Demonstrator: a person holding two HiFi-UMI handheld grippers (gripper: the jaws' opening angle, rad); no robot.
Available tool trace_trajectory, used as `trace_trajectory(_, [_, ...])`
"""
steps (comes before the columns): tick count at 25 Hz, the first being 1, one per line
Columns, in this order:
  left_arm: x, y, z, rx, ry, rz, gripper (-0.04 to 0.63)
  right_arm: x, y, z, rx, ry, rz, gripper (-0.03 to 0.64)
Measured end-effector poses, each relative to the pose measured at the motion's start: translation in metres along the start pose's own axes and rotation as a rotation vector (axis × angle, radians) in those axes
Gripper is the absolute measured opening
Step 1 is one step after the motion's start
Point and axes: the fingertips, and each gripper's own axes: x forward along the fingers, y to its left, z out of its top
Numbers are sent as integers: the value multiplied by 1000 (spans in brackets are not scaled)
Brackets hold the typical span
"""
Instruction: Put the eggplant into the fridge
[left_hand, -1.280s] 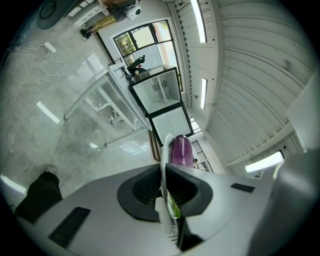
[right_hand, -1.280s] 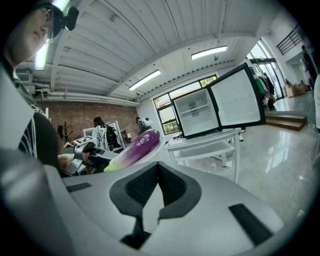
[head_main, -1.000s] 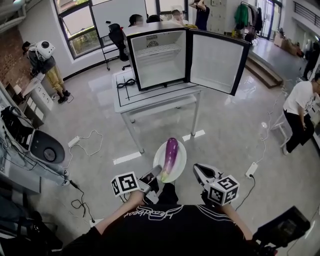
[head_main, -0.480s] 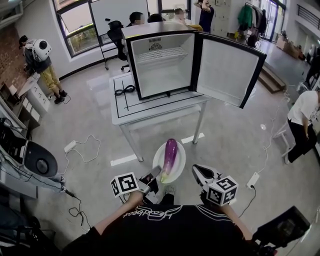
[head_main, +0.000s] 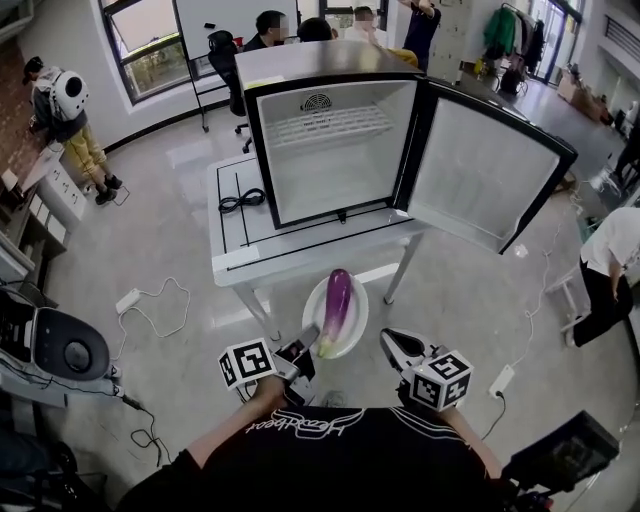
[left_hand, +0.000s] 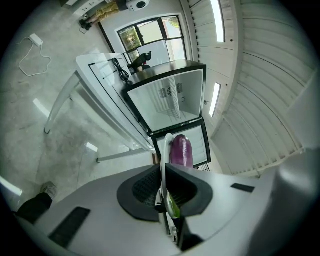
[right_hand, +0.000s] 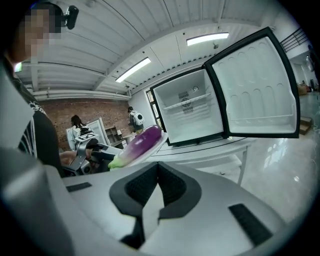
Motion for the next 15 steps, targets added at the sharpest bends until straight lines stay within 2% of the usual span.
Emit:
trace_trajectory(7, [51, 2, 67, 11, -5, -16, 31, 51, -43, 43, -23, -16, -21, 6])
trace_trajectory(15, [82, 7, 89, -2, 2, -6, 31, 66, -69, 41, -7, -23, -37, 6])
